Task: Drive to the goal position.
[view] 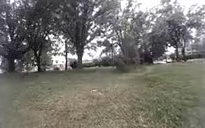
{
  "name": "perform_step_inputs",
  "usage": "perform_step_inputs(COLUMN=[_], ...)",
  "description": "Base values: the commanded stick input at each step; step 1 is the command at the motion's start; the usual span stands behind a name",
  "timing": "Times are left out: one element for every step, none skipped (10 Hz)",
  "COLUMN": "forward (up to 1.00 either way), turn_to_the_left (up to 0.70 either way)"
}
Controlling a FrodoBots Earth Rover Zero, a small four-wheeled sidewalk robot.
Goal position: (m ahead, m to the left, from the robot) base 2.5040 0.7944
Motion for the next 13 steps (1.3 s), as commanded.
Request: perform_step_inputs(forward=[0.50,0.50,0.50,0.50,0.50,0.50,0.50,0.50,0.50,0.50,0.50,0.50,0.50], turn_to_the_left=[0.00,0.00,0.00,0.00,0.00,0.00,0.00,0.00,0.00,0.00,0.00,0.00,0.00])
